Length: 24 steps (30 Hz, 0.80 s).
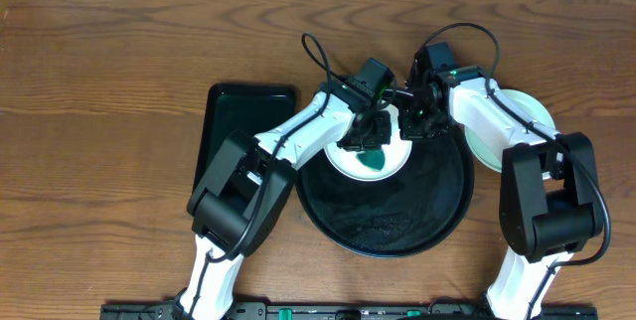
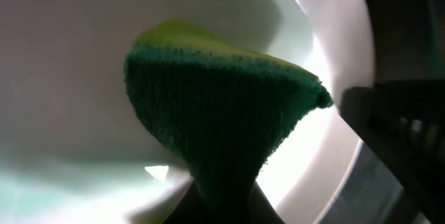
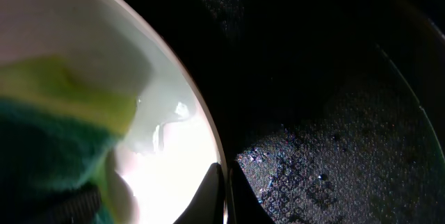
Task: Clean dirty plates on tray and stack at the side
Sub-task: 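Lift the sponge and move it left toward the sponge tray, left gripper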
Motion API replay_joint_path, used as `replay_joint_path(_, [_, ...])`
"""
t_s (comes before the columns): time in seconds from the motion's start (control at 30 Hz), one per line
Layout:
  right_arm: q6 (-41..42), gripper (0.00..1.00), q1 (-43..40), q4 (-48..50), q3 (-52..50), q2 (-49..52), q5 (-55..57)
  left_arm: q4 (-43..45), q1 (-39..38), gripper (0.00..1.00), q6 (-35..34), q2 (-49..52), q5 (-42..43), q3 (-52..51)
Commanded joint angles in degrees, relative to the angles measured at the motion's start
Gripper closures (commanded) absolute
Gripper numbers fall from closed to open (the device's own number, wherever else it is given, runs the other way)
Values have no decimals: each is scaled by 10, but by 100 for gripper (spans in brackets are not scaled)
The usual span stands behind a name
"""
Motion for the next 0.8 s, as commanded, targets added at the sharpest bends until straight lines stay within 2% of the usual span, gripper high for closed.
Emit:
replay_joint_path(0.0, [-4,99,4,3,-2,0,-20,-5,19,93,2,-32,48,17])
replay_joint_path(0.13, [-4,99,4,4,-2,0,-20,-28,41,93,4,-81,-2,17])
replay_joint_path(0.4, [-4,99,4,3,-2,0,-20,-118,86,93,51,-181,-144,17])
replay_joint_path(0.77, [-4,99,4,2,-2,0,-20,-266,174,92,77,-194,-248,-7])
